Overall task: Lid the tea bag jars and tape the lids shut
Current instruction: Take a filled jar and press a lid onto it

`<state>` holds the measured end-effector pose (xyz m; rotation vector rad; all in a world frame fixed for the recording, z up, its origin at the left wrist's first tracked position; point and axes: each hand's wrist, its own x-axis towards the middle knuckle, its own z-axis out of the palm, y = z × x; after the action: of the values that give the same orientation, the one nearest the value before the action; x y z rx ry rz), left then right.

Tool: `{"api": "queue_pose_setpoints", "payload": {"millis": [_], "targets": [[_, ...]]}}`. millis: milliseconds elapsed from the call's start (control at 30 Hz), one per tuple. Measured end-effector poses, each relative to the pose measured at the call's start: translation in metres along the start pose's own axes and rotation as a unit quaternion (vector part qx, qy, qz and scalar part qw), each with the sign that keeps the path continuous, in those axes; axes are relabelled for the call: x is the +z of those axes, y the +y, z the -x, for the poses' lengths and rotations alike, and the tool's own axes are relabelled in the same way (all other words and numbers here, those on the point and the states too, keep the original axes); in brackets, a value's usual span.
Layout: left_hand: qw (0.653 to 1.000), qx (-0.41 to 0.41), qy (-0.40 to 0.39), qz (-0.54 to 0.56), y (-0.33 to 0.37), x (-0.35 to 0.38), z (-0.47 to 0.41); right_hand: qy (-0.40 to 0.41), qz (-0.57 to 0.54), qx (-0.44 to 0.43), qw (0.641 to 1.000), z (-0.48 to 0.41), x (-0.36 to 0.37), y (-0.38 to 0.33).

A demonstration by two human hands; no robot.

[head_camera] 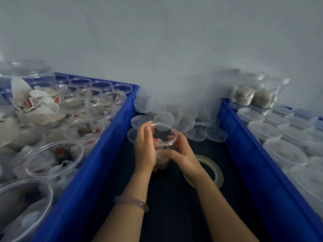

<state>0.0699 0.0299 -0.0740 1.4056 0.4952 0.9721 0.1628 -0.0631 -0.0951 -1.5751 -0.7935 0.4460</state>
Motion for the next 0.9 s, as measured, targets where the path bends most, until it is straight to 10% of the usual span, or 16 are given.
{"api": "queue_pose_setpoints", "payload": {"millis": [200,467,600,733,900], "targets": [[0.998,0.003,0.057,0.013,-0.014,0.001,-0.008,0.311,0.084,0.204,0.924,-0.045,-0.028,-0.02],[0.998,-0.008,0.067,0.007,-0.011,0.001,-0.005,0.341,0.212,0.104,0.91,-0.05,-0.04,-0.034],[0.999,-0.019,-0.016,0.026,-0.008,-0.005,0.004,0.166,0.201,-0.133,0.956,0.006,-0.04,-0.073],[0.991,-0.019,-0.107,0.073,-0.005,-0.014,0.026,-0.108,0.252,-0.138,0.952,0.049,-0.023,-0.096],[0.987,-0.055,-0.126,0.084,-0.001,-0.015,0.036,-0.085,0.312,-0.171,0.931,0.057,0.001,-0.104]]}}
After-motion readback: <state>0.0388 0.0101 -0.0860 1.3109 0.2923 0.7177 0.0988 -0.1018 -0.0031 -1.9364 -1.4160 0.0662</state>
